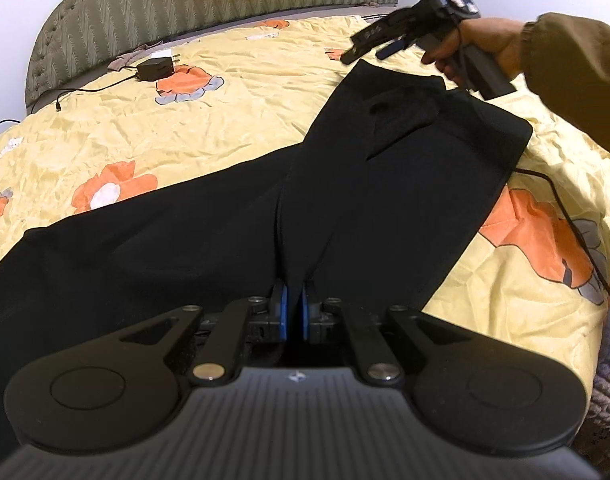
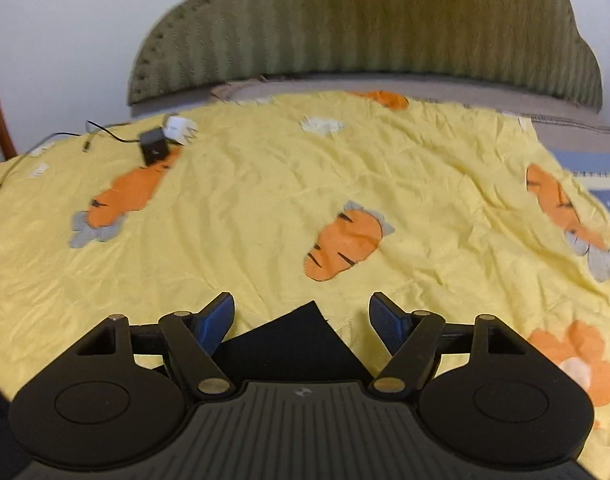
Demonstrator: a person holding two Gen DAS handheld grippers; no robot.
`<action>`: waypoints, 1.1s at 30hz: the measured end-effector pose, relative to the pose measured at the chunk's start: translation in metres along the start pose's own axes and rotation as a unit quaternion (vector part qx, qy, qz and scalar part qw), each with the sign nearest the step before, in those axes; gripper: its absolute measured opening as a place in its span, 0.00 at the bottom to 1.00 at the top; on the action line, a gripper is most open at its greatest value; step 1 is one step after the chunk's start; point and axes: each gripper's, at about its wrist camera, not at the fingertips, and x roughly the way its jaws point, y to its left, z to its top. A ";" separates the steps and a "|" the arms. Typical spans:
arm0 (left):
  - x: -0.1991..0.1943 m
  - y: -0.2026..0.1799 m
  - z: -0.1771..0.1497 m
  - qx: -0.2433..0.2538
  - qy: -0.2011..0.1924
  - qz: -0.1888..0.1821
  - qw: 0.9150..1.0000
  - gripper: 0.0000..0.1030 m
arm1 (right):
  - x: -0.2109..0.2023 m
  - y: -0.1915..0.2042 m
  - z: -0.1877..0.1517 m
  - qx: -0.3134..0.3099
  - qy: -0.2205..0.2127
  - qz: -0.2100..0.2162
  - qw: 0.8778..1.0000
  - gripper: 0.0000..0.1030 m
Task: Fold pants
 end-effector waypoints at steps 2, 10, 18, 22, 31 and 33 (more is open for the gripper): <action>0.001 0.000 0.001 -0.001 -0.001 0.001 1.000 0.06 | 0.015 -0.002 -0.003 0.012 0.032 0.001 0.999 0.25; -0.002 -0.008 0.000 0.014 -0.004 0.020 1.000 0.04 | -0.048 0.000 -0.018 0.004 -0.054 0.006 0.999 0.09; -0.015 -0.020 -0.008 0.033 -0.007 0.021 0.999 0.04 | -0.156 -0.043 -0.068 0.080 -0.150 0.034 0.985 0.09; -0.024 -0.024 -0.015 0.046 -0.010 0.020 0.999 0.04 | -0.185 -0.057 -0.107 0.106 -0.142 0.017 0.984 0.09; -0.030 -0.034 -0.021 0.079 -0.007 0.025 0.997 0.06 | -0.186 -0.070 -0.168 0.159 -0.082 -0.019 0.984 0.14; -0.034 -0.036 -0.023 0.085 -0.008 0.021 0.996 0.09 | -0.184 -0.067 -0.176 0.148 -0.066 -0.036 0.986 0.24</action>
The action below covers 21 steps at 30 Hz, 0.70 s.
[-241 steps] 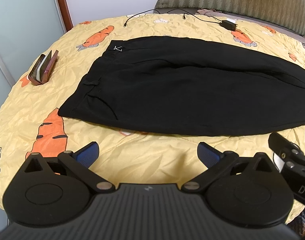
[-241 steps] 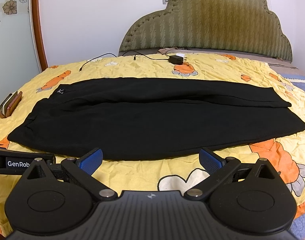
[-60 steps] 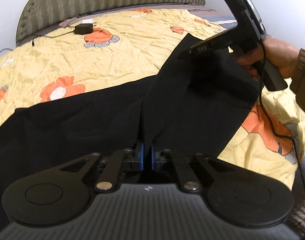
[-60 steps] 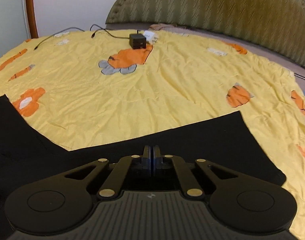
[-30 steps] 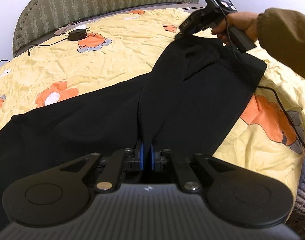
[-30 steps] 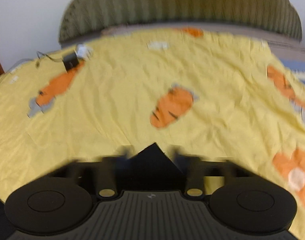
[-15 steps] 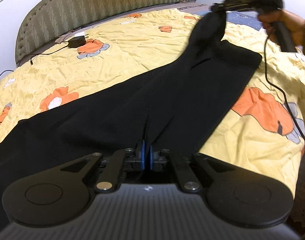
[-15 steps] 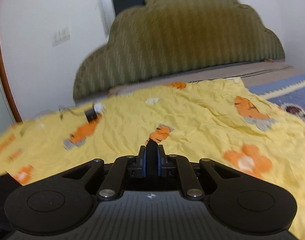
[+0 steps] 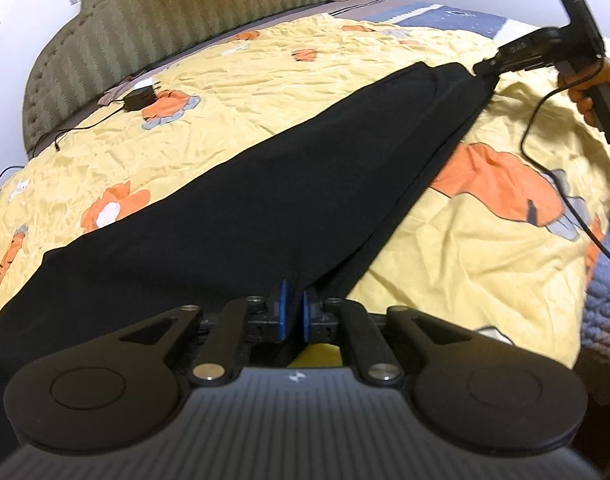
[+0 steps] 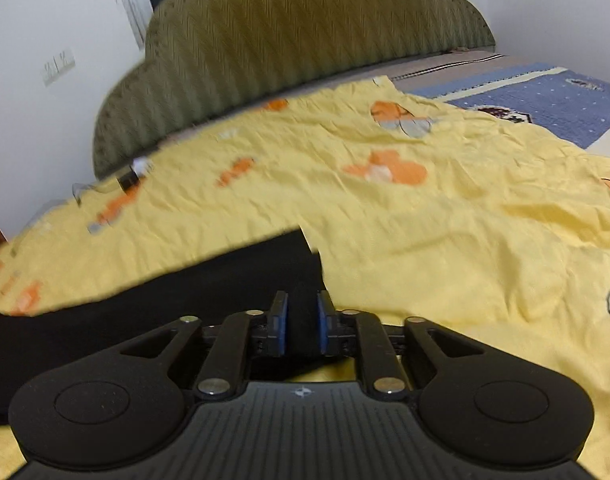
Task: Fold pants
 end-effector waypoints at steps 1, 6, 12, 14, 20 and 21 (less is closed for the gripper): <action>-0.003 -0.001 -0.001 0.004 -0.002 -0.002 1.000 0.11 | 0.000 0.002 -0.002 -0.009 0.010 -0.016 1.000 0.29; -0.021 -0.006 -0.005 0.023 -0.020 -0.025 0.999 0.33 | -0.024 -0.005 0.012 -0.011 -0.038 -0.059 0.998 0.56; -0.024 0.006 0.010 -0.042 -0.038 -0.033 0.998 0.47 | 0.012 -0.003 0.044 -0.017 0.007 0.014 1.000 0.56; -0.020 0.014 0.018 -0.074 -0.036 -0.037 0.996 0.48 | 0.033 -0.007 0.046 0.012 0.031 0.019 0.999 0.56; -0.023 0.019 0.024 -0.078 -0.045 -0.023 0.996 0.67 | 0.051 -0.001 0.043 -0.021 0.055 0.017 0.998 0.08; -0.024 0.018 0.025 -0.072 -0.046 -0.020 0.996 0.70 | 0.046 -0.001 0.043 -0.025 0.044 0.015 0.999 0.08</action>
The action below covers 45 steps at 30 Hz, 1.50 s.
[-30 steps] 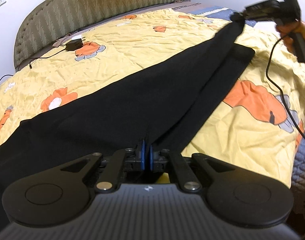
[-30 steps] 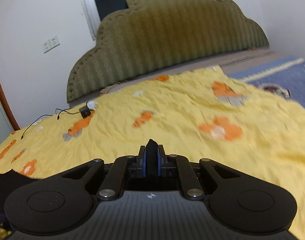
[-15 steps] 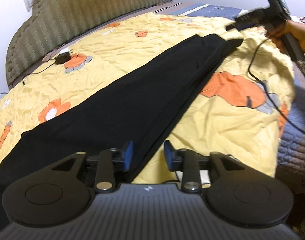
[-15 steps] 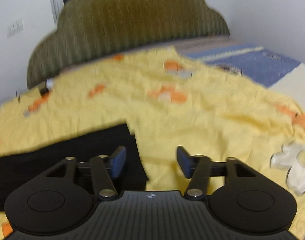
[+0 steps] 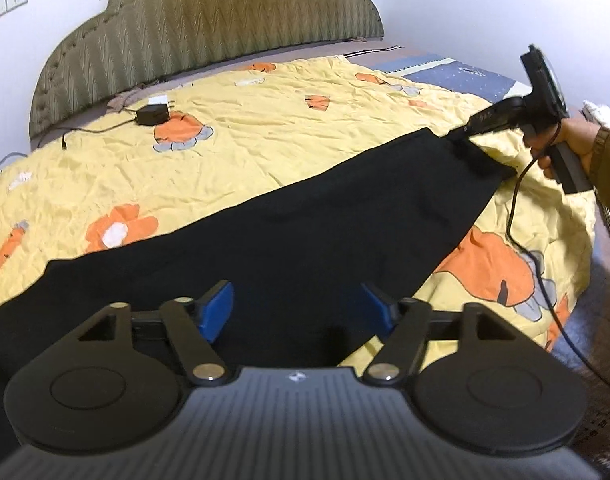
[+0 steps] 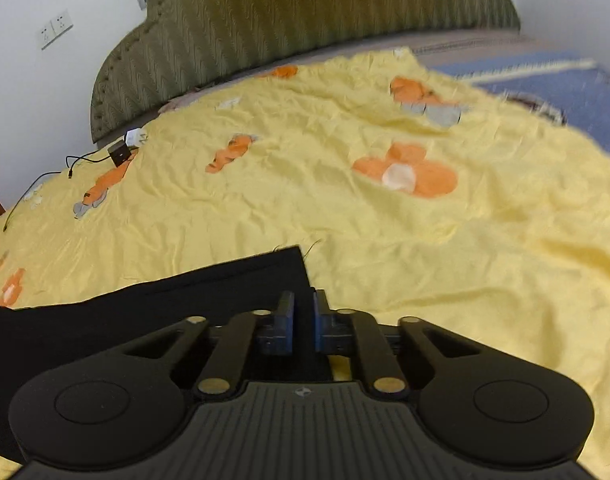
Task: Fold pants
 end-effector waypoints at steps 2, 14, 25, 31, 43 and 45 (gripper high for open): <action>0.000 -0.002 -0.001 0.010 -0.001 0.006 1.000 0.70 | -0.014 0.002 0.000 -0.016 -0.028 -0.006 0.999 0.04; 0.003 0.031 -0.001 -0.037 0.005 0.063 0.997 0.80 | -0.008 0.006 0.021 -0.031 -0.020 0.005 0.999 0.09; 0.016 0.009 0.008 0.002 0.012 0.067 0.998 0.83 | 0.005 0.003 0.002 -0.031 0.001 0.028 0.999 0.03; 0.030 0.006 0.026 0.015 0.002 0.094 0.995 0.84 | -0.016 0.012 0.016 -0.059 -0.057 0.015 0.997 0.02; 0.044 0.067 0.027 -0.005 0.024 0.183 0.983 0.86 | 0.020 0.014 0.011 -0.027 -0.067 -0.133 0.989 0.14; 0.037 0.086 0.022 -0.016 0.026 0.193 0.981 0.88 | 0.003 0.027 0.011 -0.030 -0.104 -0.184 0.977 0.24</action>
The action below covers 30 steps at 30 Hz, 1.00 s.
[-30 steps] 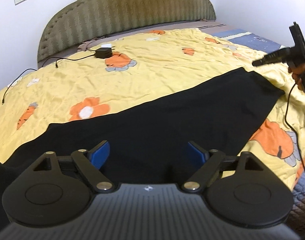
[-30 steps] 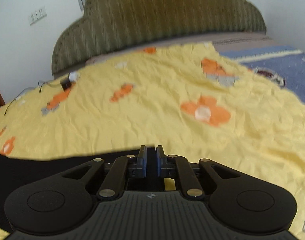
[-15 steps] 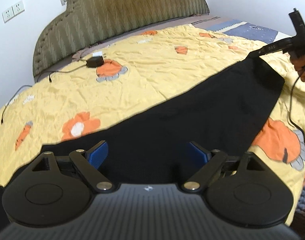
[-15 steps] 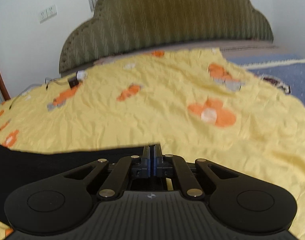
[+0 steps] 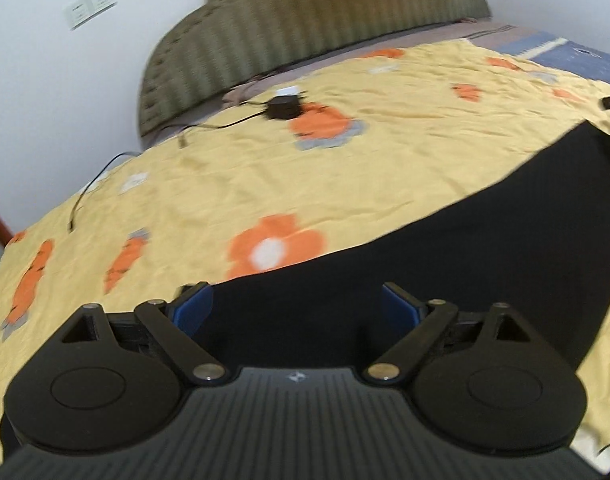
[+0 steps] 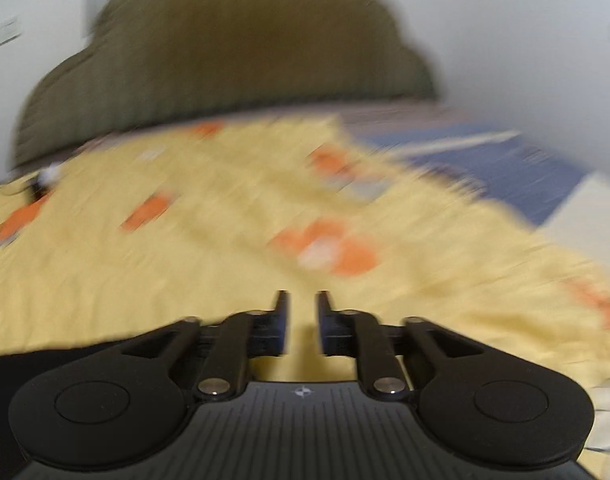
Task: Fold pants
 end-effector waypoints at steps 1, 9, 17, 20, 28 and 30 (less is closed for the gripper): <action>0.000 0.009 -0.003 -0.002 0.002 0.005 1.000 0.88 | -0.009 0.011 0.003 -0.024 -0.005 0.013 1.000 0.24; 0.008 0.060 -0.031 -0.036 0.023 0.046 0.998 0.90 | -0.046 0.205 -0.016 -0.191 0.133 0.410 0.882 0.23; 0.028 0.098 -0.048 -0.045 0.043 0.091 0.994 0.91 | -0.045 0.275 -0.009 -0.226 0.086 0.319 0.916 0.28; 0.007 0.118 -0.057 -0.075 0.029 0.082 0.993 0.92 | -0.076 0.314 -0.011 -0.264 0.060 0.384 0.883 0.28; -0.017 0.162 -0.110 -0.101 0.070 0.130 0.984 0.94 | -0.074 0.451 -0.046 -0.353 0.102 0.442 0.818 0.36; -0.025 0.165 -0.120 -0.092 0.067 0.146 0.983 0.94 | -0.073 0.451 -0.042 -0.341 0.093 0.420 0.836 0.40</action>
